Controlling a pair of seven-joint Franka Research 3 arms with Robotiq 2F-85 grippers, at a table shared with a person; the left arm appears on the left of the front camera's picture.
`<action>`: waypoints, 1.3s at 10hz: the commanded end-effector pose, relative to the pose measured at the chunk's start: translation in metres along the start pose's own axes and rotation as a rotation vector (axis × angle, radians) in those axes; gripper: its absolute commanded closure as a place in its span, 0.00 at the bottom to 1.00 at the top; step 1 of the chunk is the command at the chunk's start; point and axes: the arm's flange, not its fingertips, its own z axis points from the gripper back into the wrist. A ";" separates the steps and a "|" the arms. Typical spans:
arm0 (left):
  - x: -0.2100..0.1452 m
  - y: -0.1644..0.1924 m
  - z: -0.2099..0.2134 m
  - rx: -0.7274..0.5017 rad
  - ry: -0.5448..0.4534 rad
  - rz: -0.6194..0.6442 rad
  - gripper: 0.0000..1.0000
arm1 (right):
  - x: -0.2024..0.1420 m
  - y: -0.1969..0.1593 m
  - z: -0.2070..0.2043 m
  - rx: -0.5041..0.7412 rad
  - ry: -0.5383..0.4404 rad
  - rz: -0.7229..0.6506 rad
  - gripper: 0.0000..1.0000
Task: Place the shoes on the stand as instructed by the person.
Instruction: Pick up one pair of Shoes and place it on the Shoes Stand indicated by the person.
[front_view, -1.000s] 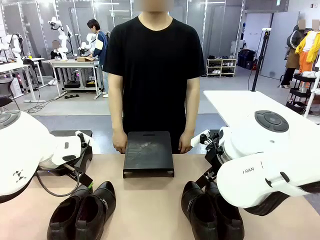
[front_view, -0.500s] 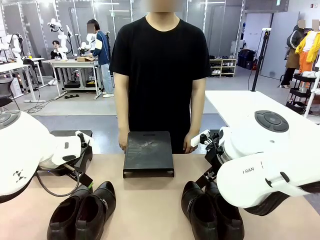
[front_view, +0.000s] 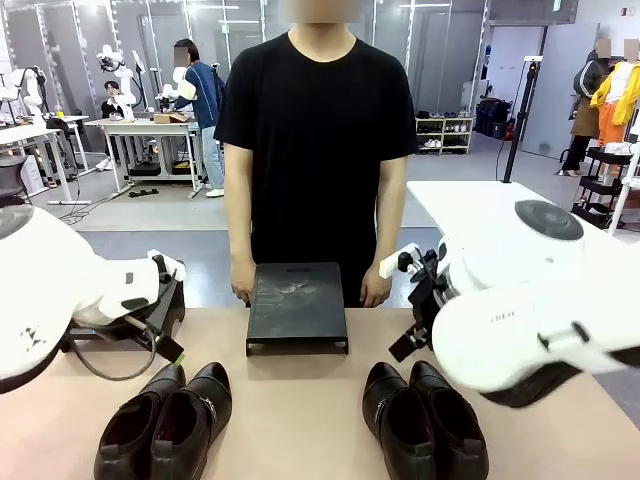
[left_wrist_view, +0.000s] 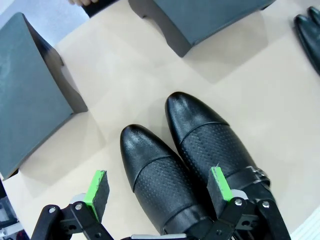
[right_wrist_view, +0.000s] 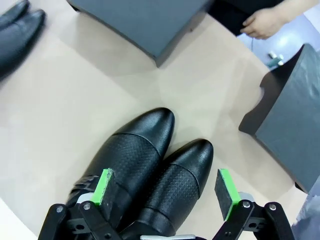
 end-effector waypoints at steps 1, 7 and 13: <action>0.011 0.016 0.041 -0.088 0.039 -0.005 0.00 | 0.009 -0.028 0.045 0.129 -0.008 -0.011 0.00; -0.083 0.126 0.153 -0.676 -0.153 0.113 0.00 | -0.090 -0.155 0.153 0.684 -0.181 -0.261 0.00; -0.308 0.256 0.201 -0.771 -0.544 0.627 0.00 | -0.270 -0.259 0.198 0.772 -0.476 -0.723 0.00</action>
